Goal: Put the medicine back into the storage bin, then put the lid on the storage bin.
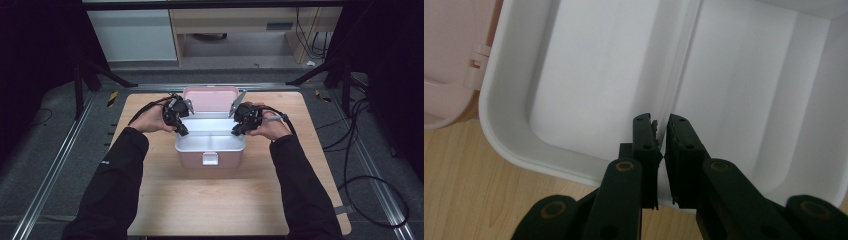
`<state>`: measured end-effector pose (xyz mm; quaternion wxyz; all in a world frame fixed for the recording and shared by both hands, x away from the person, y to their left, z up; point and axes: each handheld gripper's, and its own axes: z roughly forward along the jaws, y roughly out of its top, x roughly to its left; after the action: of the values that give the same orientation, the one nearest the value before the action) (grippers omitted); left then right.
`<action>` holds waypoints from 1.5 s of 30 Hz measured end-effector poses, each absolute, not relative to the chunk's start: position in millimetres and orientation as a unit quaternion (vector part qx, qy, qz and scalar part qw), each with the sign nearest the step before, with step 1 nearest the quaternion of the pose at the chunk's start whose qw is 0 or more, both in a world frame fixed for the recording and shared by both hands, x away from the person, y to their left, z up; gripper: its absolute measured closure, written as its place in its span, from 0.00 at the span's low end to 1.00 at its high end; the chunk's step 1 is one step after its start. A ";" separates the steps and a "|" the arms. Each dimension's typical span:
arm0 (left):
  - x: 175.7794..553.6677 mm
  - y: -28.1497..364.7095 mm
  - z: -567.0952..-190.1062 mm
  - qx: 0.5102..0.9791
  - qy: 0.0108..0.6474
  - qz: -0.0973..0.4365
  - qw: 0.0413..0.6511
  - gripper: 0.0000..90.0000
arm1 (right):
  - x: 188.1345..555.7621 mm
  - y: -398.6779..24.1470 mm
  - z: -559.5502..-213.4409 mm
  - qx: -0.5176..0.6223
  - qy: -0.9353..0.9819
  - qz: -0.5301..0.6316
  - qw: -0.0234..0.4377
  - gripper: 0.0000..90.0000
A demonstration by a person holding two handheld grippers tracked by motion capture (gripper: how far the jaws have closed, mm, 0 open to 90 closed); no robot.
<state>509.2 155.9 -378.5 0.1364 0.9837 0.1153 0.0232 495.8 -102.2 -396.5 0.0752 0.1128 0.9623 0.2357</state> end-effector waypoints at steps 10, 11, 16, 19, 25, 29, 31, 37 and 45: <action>493.4 155.9 -374.0 0.980 0.123 0.055 0.148 0.85 | 483.5 -108.8 -397.5 0.137 0.950 0.266 0.092 0.85; 491.4 157.9 -370.6 0.976 0.128 0.062 0.167 0.82 | 482.4 -110.4 -395.5 0.145 0.946 0.274 0.096 0.83; 482.0 169.0 -353.8 0.956 0.169 0.105 0.214 0.69 | 474.5 -124.4 -380.9 0.181 0.922 0.323 0.116 0.72; 474.0 176.2 -346.6 0.943 0.189 0.128 0.244 0.62 | 469.7 -137.1 -374.6 0.215 0.905 0.344 0.129 0.63; 462.6 194.5 -346.0 0.912 0.245 0.144 0.296 0.62 | 460.4 -163.3 -366.7 0.277 0.874 0.365 0.162 0.50; 459.8 206.2 -351.3 0.894 0.283 0.156 0.310 0.59 | 455.9 -176.1 -363.6 0.302 0.861 0.365 0.185 0.42; 460.8 211.8 -352.9 0.885 0.302 0.163 0.316 0.57 | 454.8 -178.5 -361.7 0.309 0.855 0.369 0.192 0.41; 469.2 219.7 -356.1 0.865 0.338 0.172 0.328 0.55 | 456.6 -179.5 -359.7 0.318 0.844 0.383 0.201 0.40; 484.9 226.7 -358.2 0.828 0.379 0.194 0.366 0.54 | 475.3 -181.4 -363.4 0.361 0.802 0.423 0.217 0.43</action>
<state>484.9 226.7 -358.2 0.3660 0.8276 0.3790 0.1939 475.3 -181.4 -363.4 0.2172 0.3613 0.8019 0.4234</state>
